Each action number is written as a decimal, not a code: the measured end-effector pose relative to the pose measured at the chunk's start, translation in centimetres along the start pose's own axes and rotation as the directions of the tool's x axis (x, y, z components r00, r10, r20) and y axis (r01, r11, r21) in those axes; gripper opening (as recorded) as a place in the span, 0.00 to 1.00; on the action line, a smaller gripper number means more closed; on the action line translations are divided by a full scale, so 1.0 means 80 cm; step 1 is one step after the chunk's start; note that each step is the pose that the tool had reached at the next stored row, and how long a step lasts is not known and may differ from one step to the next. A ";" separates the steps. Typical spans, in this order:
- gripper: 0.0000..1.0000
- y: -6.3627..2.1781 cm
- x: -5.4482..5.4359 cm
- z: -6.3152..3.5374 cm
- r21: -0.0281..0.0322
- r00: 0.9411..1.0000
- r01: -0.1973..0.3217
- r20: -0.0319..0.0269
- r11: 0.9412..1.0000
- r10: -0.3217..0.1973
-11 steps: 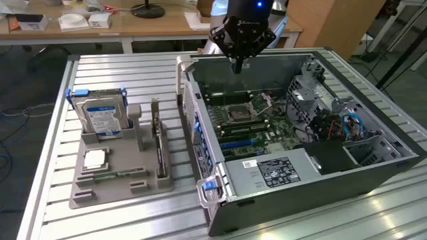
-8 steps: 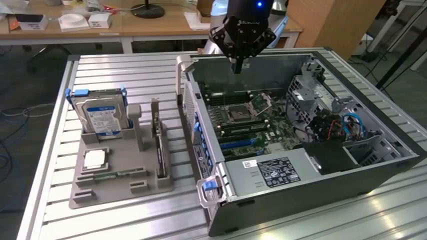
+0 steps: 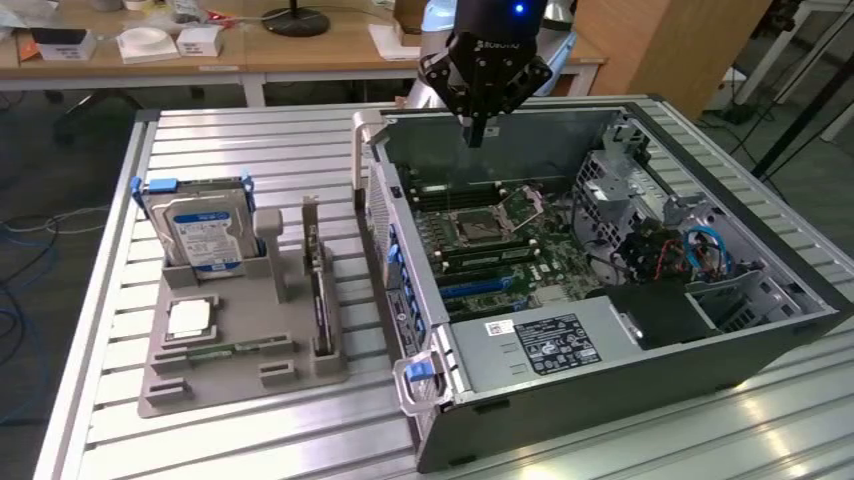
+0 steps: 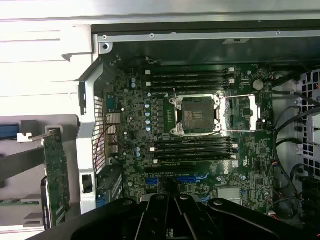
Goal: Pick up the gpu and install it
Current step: 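Reach for the gpu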
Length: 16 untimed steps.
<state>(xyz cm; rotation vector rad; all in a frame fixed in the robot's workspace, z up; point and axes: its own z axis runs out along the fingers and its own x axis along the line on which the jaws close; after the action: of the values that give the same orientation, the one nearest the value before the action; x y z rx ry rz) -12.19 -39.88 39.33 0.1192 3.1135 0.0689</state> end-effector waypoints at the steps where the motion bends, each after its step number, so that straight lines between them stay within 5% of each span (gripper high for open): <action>1: 0.11 0.000 0.000 0.000 0.000 1.000 0.000 0.000 1.000 0.000; 16: 0.11 -0.002 0.029 0.001 0.000 1.000 0.000 0.000 1.000 0.000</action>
<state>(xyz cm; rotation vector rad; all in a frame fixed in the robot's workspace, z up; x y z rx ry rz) -14.50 -39.89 39.21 0.1195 3.1135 0.0688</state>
